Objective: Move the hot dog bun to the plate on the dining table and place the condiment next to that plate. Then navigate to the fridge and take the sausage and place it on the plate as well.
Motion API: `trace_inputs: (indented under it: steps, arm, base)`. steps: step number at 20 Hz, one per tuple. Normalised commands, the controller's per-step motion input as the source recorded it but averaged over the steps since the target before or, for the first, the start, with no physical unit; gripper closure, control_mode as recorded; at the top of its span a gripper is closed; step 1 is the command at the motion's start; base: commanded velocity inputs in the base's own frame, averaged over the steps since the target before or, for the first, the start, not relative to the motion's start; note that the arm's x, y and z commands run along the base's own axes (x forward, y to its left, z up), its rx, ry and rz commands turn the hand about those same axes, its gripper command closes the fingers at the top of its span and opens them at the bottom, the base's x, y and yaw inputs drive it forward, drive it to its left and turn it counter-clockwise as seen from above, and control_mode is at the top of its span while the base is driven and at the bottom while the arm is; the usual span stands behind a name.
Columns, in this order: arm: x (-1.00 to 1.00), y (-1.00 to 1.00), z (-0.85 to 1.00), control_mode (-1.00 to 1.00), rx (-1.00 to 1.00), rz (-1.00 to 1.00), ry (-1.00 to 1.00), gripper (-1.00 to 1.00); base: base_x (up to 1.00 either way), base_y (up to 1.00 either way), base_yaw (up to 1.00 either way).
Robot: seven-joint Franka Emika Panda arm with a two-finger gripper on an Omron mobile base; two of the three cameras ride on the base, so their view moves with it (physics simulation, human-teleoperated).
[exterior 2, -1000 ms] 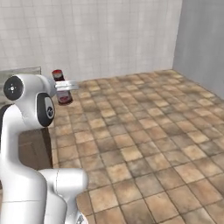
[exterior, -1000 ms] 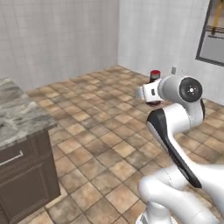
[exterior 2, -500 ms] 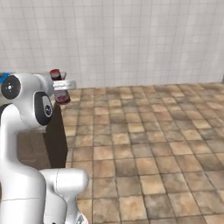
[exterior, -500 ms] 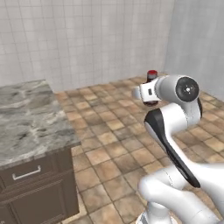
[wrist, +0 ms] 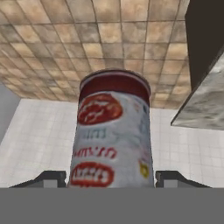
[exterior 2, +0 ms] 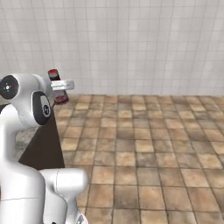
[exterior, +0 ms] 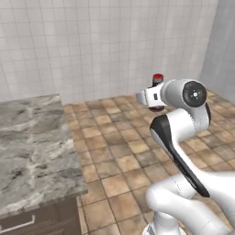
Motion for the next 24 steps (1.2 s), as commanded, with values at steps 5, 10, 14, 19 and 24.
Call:
trace_inputs:
  steps: [5, 10, 14, 19, 24]
  arm:
    - [0.0, 0.0, 0.0, 1.0, 0.0, 0.0, 0.0, 1.0]
    - [0.0, 0.0, 0.0, 1.0, 0.0, 0.0, 0.0, 1.0]
    - [0.0, 0.0, 0.0, 1.0, 0.0, 0.0, 0.0, 1.0]
    - [0.0, 0.0, 0.0, 1.0, 0.0, 0.0, 0.0, 1.0]
    - [0.0, 0.0, 0.0, 1.0, 0.0, 0.0, 0.0, 1.0]
  base:
    - [1.0, -0.15, 0.16]
    - [1.0, 0.0, 0.11]
    - [1.0, -0.11, 0.1]
    - [1.0, -0.18, 0.09]
    - [1.0, -0.13, 0.09]
